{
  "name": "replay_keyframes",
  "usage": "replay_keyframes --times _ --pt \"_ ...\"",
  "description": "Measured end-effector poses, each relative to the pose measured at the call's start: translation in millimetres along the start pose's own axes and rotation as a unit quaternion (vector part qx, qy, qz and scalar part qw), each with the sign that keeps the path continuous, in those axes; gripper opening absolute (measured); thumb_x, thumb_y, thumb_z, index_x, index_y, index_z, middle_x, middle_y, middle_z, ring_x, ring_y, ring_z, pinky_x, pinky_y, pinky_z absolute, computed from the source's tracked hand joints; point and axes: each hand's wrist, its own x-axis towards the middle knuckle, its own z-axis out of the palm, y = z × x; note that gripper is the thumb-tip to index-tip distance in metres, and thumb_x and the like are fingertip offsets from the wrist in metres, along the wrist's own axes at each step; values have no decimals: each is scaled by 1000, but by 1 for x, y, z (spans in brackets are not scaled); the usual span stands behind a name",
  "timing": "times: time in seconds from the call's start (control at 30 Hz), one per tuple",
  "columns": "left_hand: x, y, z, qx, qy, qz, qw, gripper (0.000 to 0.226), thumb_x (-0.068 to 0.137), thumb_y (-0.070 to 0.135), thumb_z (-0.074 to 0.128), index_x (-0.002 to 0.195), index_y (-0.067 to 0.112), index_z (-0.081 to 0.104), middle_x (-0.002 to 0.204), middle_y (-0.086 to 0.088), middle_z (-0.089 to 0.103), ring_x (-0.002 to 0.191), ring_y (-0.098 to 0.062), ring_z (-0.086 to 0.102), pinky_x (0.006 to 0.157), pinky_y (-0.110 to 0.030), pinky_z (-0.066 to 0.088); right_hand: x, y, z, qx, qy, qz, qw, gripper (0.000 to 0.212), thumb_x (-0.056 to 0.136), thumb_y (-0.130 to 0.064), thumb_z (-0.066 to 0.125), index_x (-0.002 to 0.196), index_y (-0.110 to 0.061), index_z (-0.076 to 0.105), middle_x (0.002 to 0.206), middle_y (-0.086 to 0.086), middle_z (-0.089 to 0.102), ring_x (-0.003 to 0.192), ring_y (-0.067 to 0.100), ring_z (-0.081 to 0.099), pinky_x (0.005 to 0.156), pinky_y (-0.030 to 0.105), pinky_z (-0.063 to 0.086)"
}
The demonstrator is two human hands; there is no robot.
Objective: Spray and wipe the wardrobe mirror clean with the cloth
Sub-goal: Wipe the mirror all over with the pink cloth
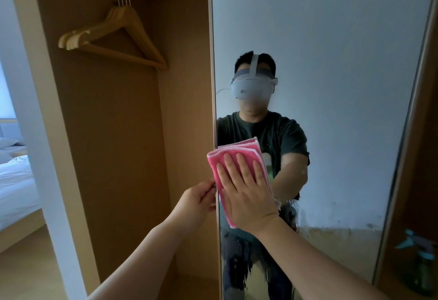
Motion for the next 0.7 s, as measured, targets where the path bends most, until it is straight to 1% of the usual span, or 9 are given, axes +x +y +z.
replay_keyframes --times 0.13,0.3,0.4,0.5,0.7 --pt "1 -1 0 14 -2 -2 1000 24 100 15 46 116 25 61 103 0 71 96 -9 69 79 -27 58 -8 0 1 -5 -10 -13 1000 72 96 -45 42 154 -11 17 161 15 12 148 35 9 120 52 7" --pt "3 -2 0 15 5 -13 1000 23 100 16 46 115 17 62 101 -1 71 95 -10 69 82 -33 58 -9 8 0 -5 -3 -36 999 70 96 -45 39 154 -11 19 161 13 13 148 34 9 120 51 4" --pt "3 1 1 14 11 -13 1000 21 100 17 46 111 21 63 99 0 71 92 -8 69 79 -30 58 -8 17 -2 -5 -11 -60 998 68 97 -45 38 154 -12 20 161 12 14 149 33 9 120 50 5" --pt "3 3 1 34 6 -12 999 19 100 19 45 102 28 61 96 2 70 88 -6 68 75 -24 58 -4 30 -5 -5 -14 -86 996 64 99 -43 34 154 -13 20 161 11 12 149 32 7 121 50 3" --pt "5 1 2 65 23 -30 997 19 101 22 45 96 29 62 92 2 70 84 -7 69 73 -25 58 12 63 -15 -12 -8 -107 994 62 100 -42 31 154 -13 19 160 11 11 149 33 7 120 50 4"
